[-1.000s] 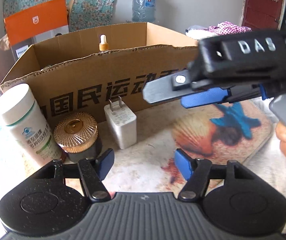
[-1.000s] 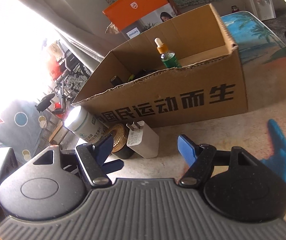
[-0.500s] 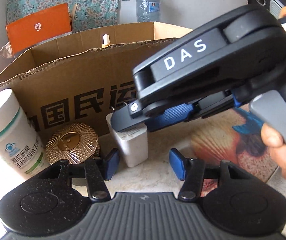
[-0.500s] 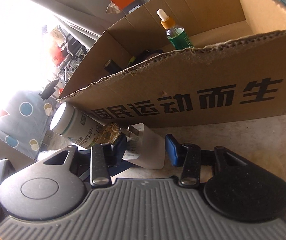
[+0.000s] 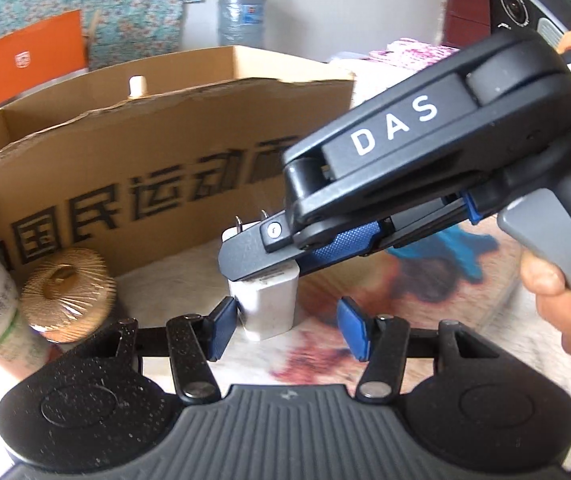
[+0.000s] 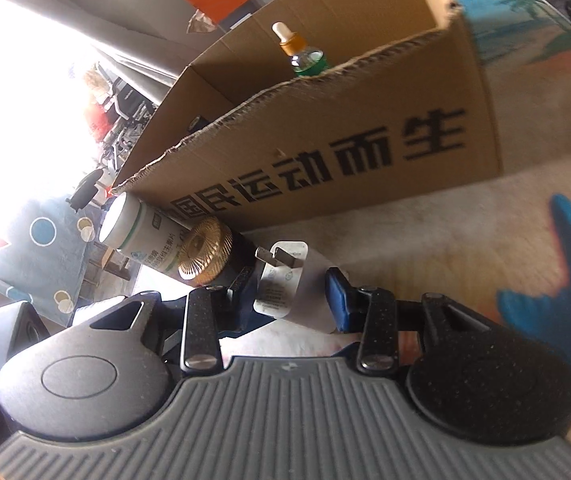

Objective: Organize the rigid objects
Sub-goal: 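Lower the right tool onto the white power adapter and close it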

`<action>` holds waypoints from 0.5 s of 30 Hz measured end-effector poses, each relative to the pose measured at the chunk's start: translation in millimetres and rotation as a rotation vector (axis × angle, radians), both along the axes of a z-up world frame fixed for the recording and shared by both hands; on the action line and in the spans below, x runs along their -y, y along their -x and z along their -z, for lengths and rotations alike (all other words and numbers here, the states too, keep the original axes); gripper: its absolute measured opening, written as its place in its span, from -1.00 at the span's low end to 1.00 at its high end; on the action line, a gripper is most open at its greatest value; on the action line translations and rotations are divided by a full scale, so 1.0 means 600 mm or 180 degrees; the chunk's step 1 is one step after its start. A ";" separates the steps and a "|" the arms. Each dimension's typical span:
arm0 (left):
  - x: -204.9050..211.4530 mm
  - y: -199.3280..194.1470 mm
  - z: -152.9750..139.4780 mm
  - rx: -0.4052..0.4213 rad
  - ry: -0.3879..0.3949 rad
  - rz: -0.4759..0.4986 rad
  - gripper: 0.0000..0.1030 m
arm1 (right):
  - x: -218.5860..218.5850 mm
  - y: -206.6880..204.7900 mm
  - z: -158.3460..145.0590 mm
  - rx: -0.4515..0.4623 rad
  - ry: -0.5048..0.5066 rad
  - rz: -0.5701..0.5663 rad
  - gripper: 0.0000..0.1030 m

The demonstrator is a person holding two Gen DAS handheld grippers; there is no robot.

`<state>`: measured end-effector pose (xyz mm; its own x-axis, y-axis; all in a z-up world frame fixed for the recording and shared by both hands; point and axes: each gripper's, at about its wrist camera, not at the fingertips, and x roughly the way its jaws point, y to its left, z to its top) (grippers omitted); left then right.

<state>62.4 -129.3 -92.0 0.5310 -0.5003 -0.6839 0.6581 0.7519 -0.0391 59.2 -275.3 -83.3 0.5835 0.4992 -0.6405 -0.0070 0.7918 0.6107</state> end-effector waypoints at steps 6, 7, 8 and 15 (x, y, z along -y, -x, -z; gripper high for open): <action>0.015 0.022 0.007 0.0031 -0.0055 0.0117 0.01 | 0.011 0.039 -0.001 -0.0089 0.0008 0.0132 -0.25; 0.020 0.026 0.010 0.0048 -0.0103 0.0088 -0.01 | 0.011 0.041 0.000 -0.0094 0.0002 0.0150 -0.24; 0.022 0.023 0.012 0.0073 -0.0138 0.0062 -0.02 | 0.009 0.040 0.000 -0.0100 0.0007 0.0159 -0.24; 0.028 -0.003 0.006 0.0082 -0.0165 -0.0034 -0.10 | 0.003 0.025 0.002 -0.0151 0.0053 0.0229 -0.12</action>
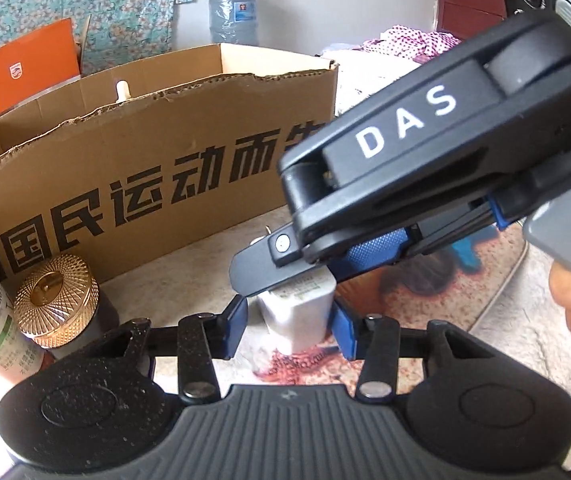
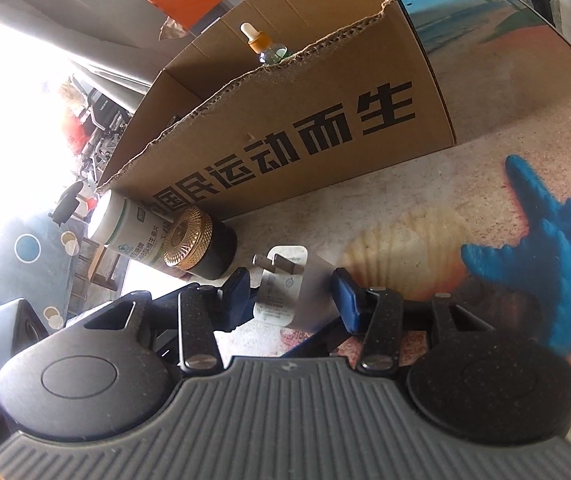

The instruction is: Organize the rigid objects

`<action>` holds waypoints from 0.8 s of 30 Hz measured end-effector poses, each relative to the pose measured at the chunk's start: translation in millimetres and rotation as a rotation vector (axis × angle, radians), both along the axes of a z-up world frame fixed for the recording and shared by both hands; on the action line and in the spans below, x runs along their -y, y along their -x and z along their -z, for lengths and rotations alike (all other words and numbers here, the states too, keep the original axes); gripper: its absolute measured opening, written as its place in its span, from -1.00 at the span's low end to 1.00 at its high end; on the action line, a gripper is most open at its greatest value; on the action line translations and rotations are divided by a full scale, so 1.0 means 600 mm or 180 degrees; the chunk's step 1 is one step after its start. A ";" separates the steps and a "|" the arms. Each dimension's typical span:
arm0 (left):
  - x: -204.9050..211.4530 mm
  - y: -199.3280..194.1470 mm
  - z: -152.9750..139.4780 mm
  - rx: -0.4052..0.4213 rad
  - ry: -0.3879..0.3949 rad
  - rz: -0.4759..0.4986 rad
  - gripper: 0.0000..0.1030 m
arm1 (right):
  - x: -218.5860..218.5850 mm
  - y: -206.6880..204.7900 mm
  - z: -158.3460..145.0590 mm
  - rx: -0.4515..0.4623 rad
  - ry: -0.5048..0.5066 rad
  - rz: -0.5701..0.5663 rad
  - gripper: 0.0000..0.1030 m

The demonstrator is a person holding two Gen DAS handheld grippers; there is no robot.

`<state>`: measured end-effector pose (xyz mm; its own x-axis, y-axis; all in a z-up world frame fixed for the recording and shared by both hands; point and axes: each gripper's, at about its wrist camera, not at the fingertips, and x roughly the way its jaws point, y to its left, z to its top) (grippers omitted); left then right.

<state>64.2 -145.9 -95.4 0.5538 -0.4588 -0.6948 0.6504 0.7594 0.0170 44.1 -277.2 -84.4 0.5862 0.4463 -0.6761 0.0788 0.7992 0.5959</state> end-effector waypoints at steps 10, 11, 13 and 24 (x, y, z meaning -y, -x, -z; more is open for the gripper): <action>0.000 0.009 -0.002 -0.0016 0.0039 -0.0086 -0.21 | -0.008 -0.013 0.013 -0.0041 0.0062 0.0084 -0.04; 0.000 0.009 -0.002 -0.0016 0.0043 -0.0091 -0.22 | -0.006 -0.014 0.015 -0.0046 0.0034 0.0098 -0.04; 0.001 0.008 -0.003 -0.0018 0.0049 -0.0101 -0.23 | 0.000 -0.009 0.016 -0.0043 -0.0012 0.0119 -0.05; 0.002 0.011 -0.006 -0.0025 0.0060 -0.0124 -0.23 | -0.007 -0.004 0.009 0.0023 0.0113 0.0115 -0.13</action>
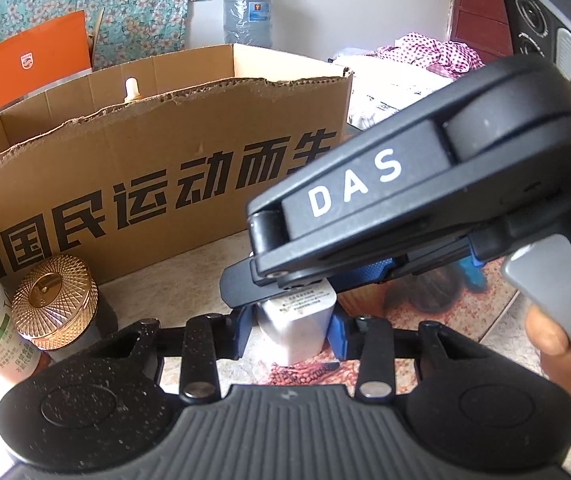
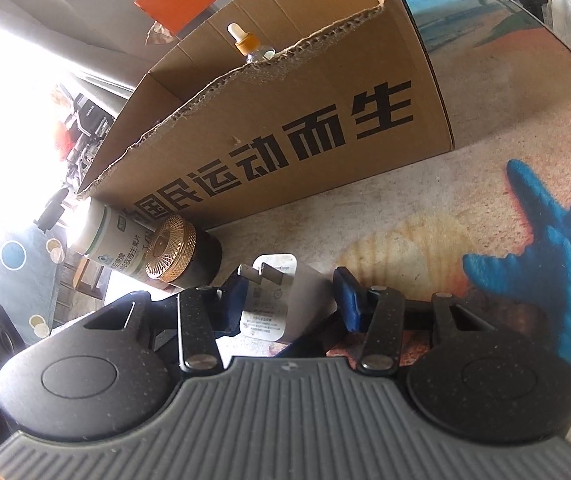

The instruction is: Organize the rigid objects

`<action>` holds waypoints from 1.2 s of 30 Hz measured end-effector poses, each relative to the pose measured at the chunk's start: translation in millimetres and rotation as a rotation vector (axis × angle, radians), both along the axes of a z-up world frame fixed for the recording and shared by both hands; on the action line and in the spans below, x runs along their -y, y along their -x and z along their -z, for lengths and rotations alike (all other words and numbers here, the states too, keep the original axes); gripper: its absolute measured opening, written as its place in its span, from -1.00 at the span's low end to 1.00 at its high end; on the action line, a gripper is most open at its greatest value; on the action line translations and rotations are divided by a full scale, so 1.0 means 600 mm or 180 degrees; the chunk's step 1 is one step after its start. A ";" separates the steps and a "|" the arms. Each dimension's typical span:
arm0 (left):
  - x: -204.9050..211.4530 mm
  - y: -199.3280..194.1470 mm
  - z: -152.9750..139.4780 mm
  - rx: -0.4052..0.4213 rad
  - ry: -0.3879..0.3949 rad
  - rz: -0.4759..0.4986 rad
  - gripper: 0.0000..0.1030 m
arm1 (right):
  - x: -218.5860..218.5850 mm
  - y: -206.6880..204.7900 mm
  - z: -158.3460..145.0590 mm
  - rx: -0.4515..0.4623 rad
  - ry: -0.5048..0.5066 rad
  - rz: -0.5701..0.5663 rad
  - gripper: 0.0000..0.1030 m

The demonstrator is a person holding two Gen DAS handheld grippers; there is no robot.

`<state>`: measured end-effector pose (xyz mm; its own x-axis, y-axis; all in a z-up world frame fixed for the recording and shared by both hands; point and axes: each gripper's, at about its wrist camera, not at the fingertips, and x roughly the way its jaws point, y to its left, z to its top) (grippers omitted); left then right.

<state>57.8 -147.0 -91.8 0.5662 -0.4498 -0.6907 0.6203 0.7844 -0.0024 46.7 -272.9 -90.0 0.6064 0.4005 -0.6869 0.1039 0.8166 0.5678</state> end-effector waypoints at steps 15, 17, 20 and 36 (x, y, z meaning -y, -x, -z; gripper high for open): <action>-0.005 0.010 -0.022 0.0082 0.0011 -0.0030 -0.23 | -0.003 0.008 -0.019 0.0106 -0.0001 -0.0011 -0.17; -0.007 0.015 -0.024 0.0116 0.0018 -0.0036 -0.23 | -0.003 0.011 -0.026 0.0138 0.0007 -0.0016 -0.17; -0.007 0.022 -0.037 0.0179 0.0014 -0.0051 -0.23 | -0.003 0.017 -0.039 0.0195 0.0013 -0.0026 -0.17; 0.024 -0.063 -0.192 0.0489 0.0234 -0.0212 -0.22 | 0.029 -0.047 -0.228 0.0731 0.0276 -0.0288 -0.20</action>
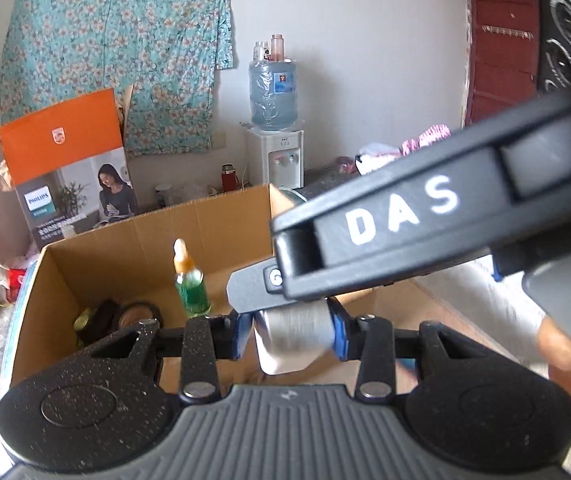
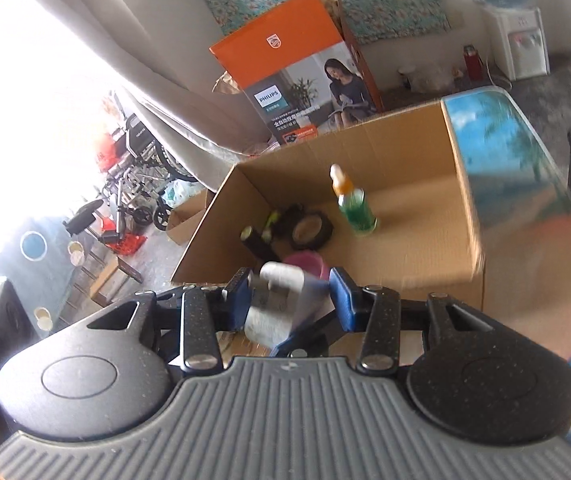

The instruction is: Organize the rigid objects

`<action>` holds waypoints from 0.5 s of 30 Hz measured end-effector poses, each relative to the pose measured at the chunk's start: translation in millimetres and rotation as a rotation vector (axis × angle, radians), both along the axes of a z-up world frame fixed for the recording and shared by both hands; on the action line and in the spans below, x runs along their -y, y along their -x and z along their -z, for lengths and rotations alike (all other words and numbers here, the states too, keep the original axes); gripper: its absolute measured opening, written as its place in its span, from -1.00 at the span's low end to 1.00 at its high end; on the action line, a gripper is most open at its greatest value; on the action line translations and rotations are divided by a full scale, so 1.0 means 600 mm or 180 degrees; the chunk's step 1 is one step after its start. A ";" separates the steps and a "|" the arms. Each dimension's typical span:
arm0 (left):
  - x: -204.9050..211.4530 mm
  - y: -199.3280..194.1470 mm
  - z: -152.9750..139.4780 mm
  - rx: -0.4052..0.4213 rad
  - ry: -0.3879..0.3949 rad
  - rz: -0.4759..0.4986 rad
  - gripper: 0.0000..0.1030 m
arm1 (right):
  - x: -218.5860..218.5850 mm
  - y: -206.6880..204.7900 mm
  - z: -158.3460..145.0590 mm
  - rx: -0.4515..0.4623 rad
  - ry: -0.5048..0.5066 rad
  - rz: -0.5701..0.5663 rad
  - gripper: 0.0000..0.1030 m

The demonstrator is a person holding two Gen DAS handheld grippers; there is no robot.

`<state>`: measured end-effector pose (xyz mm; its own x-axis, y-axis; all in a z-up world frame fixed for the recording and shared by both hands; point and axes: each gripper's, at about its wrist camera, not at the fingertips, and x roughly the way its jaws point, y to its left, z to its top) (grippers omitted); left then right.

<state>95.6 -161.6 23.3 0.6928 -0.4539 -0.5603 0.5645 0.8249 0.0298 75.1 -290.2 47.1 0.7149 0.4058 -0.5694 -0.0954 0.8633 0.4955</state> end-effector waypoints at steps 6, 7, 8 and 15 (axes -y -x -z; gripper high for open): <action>0.013 -0.114 0.004 -0.0563 0.0408 0.0043 -0.44 | 0.035 -0.107 -0.017 -0.0254 -0.0082 -0.0083 -0.72; 0.018 -0.127 0.009 -0.0642 0.0423 0.0012 -0.44 | 0.040 -0.125 -0.013 -0.0306 -0.0059 -0.0055 -0.72; 0.023 -0.143 0.013 -0.0693 0.0411 -0.0018 -0.44 | 0.048 -0.141 -0.008 -0.0356 -0.0088 -0.0038 -0.72; 0.000 -0.170 0.019 -0.0740 0.0402 -0.0162 -0.44 | 0.081 -0.175 0.002 -0.0253 -0.0269 0.0028 -0.73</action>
<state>197.4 -161.7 12.0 0.5759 -0.4982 -0.6482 0.5018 0.8413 -0.2007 179.9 -338.9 45.7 0.6726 0.4488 -0.5883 -0.0456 0.8187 0.5724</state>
